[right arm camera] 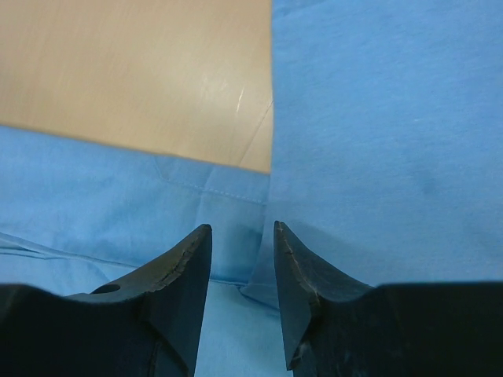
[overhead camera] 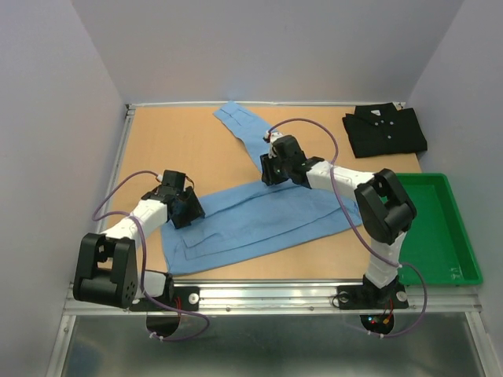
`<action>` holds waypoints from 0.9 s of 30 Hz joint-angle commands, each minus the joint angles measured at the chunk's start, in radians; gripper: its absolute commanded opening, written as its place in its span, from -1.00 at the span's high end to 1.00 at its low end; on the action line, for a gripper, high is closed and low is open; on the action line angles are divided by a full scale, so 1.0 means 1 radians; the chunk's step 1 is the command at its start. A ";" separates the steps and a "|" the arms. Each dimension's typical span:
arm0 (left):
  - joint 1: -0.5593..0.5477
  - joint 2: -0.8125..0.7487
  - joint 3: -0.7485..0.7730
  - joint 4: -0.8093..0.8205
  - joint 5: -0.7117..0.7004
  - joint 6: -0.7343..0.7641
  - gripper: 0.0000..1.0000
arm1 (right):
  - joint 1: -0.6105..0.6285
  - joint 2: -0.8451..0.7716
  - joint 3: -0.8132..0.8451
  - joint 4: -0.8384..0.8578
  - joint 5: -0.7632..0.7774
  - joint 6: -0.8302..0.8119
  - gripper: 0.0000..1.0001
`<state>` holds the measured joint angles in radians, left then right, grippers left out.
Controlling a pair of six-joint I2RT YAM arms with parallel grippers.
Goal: Fold and stack the long sleeve shirts
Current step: Fold the shirt
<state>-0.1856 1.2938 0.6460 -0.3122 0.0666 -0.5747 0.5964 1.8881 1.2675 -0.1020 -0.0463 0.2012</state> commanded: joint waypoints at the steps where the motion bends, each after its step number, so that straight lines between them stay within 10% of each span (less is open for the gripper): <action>1: -0.009 -0.027 -0.029 -0.031 0.061 0.015 -0.25 | 0.052 0.006 0.064 -0.031 0.078 -0.043 0.14; 22: -0.011 -0.008 -0.013 -0.053 -0.010 0.001 -0.19 | 0.095 -0.121 -0.149 -0.076 0.221 -0.023 0.17; 27: -0.011 -0.065 0.004 -0.057 -0.039 0.010 -0.25 | 0.074 -0.161 -0.079 -0.087 0.310 -0.117 -0.09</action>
<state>-0.1905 1.2900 0.6258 -0.3393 0.0738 -0.5770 0.6907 1.7924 1.1305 -0.1879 0.1699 0.1619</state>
